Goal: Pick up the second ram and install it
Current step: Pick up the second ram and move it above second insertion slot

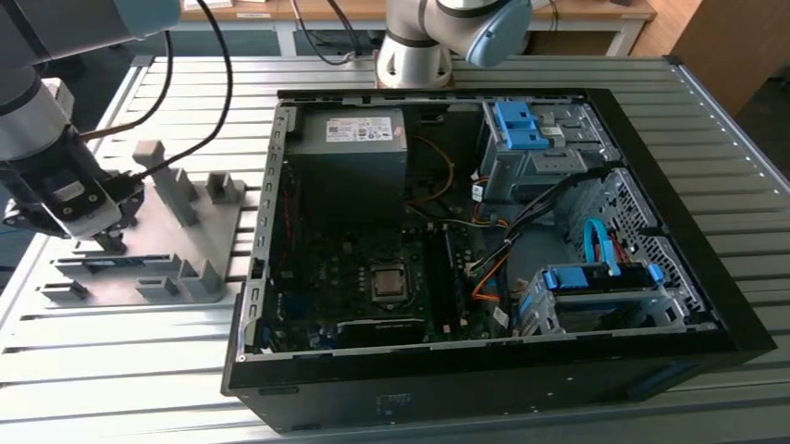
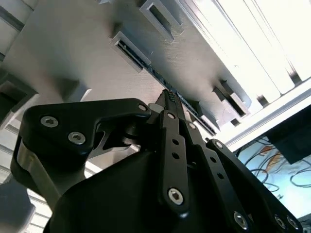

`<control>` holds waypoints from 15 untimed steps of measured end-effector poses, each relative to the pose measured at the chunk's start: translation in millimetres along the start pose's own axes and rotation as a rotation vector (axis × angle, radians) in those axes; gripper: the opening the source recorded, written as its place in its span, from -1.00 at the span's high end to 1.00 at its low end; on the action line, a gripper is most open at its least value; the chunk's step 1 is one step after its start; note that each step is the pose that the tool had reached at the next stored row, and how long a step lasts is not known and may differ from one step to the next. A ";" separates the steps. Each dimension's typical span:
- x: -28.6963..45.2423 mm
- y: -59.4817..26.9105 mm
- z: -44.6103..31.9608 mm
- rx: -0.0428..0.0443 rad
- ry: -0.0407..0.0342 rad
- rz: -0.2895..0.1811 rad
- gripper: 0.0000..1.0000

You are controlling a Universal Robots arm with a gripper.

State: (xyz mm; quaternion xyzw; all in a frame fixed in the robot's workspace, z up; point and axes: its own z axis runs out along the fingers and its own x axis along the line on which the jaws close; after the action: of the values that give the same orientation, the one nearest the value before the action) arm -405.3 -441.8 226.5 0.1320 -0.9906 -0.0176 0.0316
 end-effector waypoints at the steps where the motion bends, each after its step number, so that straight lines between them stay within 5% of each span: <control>1: 0.0 0.0 0.1 0.0010 0.0008 -0.018 0.80; 15: 0.0 0.0 0.6 0.0159 0.0119 -0.273 0.80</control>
State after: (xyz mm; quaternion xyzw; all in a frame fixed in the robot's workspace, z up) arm -405.3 -441.7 225.9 0.2660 -0.9633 -0.0131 0.0337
